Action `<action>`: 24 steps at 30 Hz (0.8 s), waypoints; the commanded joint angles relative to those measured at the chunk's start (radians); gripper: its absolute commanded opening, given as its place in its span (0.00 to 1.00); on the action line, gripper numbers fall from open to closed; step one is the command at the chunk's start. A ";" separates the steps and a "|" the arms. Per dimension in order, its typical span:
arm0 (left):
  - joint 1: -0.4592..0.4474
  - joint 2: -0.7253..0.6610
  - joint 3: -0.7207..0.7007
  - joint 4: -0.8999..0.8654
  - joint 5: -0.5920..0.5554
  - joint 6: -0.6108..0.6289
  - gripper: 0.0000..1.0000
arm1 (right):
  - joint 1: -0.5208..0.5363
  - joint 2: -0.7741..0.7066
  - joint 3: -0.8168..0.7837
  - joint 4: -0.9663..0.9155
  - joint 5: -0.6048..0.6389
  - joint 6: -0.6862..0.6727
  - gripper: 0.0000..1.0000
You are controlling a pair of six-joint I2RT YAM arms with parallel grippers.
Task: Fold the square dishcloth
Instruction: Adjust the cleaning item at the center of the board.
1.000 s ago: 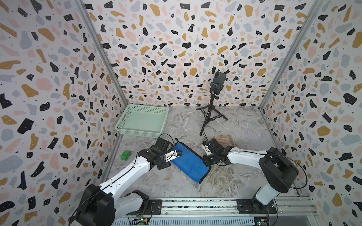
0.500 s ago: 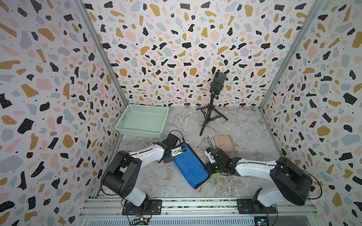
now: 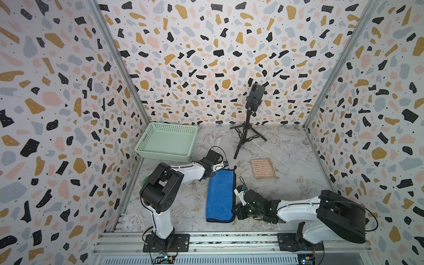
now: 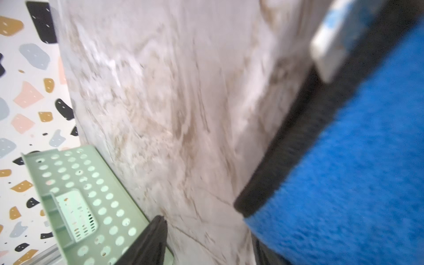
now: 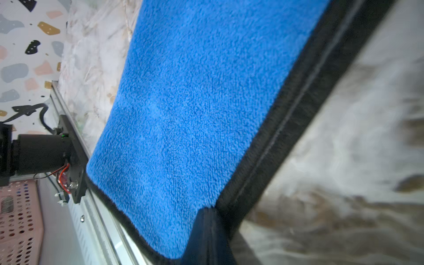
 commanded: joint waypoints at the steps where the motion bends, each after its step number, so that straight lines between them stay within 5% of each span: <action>1: -0.004 0.016 -0.004 0.042 0.033 0.010 0.64 | 0.012 -0.021 -0.030 -0.076 -0.038 0.044 0.08; 6: 0.000 -0.145 -0.054 -0.013 0.101 0.045 0.67 | -0.020 -0.227 0.056 -0.412 0.030 -0.063 0.13; 11: 0.009 -0.343 -0.095 -0.145 0.151 0.043 0.71 | -0.168 -0.322 0.158 -0.562 0.029 -0.165 0.18; 16: 0.009 -0.501 -0.129 -0.352 0.243 0.009 0.70 | -0.267 -0.145 0.359 -0.535 -0.067 -0.267 0.17; 24: -0.055 -0.803 -0.350 -0.608 0.488 0.026 0.59 | -0.374 0.340 0.715 -0.424 -0.290 -0.312 0.10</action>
